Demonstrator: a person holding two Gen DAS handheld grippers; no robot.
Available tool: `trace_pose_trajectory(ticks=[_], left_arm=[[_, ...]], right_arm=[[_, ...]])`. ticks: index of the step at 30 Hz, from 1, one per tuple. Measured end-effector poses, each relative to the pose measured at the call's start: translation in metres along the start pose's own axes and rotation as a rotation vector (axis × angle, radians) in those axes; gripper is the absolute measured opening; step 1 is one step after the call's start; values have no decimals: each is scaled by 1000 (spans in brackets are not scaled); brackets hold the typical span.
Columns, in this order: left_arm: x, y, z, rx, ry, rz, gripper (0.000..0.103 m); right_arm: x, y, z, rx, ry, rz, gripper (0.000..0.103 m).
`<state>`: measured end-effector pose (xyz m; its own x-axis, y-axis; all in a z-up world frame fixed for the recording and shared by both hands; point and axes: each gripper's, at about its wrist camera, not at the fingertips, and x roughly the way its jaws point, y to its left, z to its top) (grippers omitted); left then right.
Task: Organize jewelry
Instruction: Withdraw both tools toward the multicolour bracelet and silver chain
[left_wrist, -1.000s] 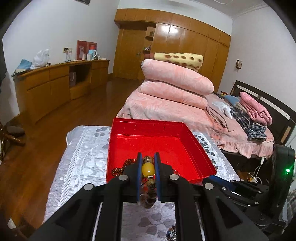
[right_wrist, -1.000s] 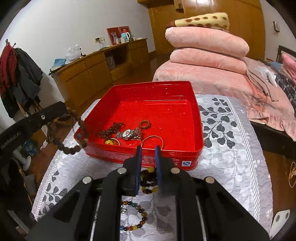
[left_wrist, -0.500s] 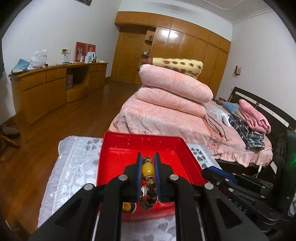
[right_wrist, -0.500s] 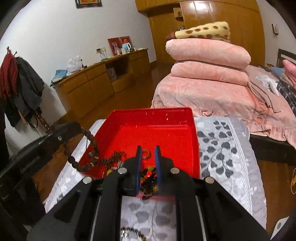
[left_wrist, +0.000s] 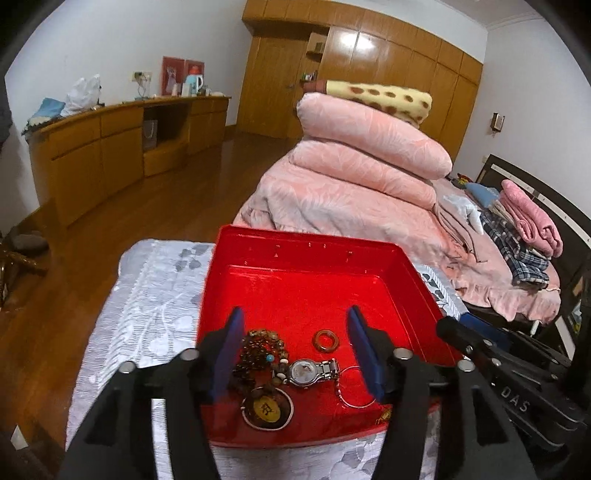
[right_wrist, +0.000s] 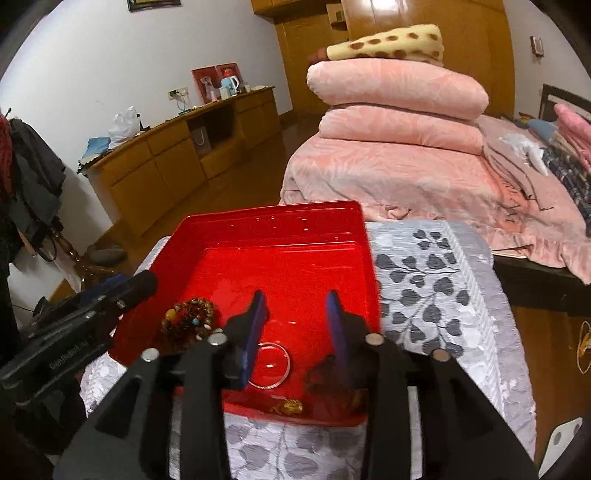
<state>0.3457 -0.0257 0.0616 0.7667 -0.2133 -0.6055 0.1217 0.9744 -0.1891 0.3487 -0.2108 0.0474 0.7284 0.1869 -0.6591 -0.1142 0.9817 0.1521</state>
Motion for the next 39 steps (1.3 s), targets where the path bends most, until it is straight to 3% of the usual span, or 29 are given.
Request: trace_pose_trajectory(ticks=[5,7,14,29,39], left_arm=[[-21,3,-12,35,-24,34,77],[-28,6,-18,39,-23,31,84],[-56,13,-48,55,-41,82,93],[-81,23,-106,49,26,100,96],[-80,8,-137,72,89,74,96]], right_arm=[[-20,-1,-20,-27,-22,-45,58],[-28,-1,-30,-31,-28,-46,69],[-57,2,-69,-70,-29,-44,89],[-67,24,-134,-120,95,17,93],[-74,15,-149,-94,109,-1,93]])
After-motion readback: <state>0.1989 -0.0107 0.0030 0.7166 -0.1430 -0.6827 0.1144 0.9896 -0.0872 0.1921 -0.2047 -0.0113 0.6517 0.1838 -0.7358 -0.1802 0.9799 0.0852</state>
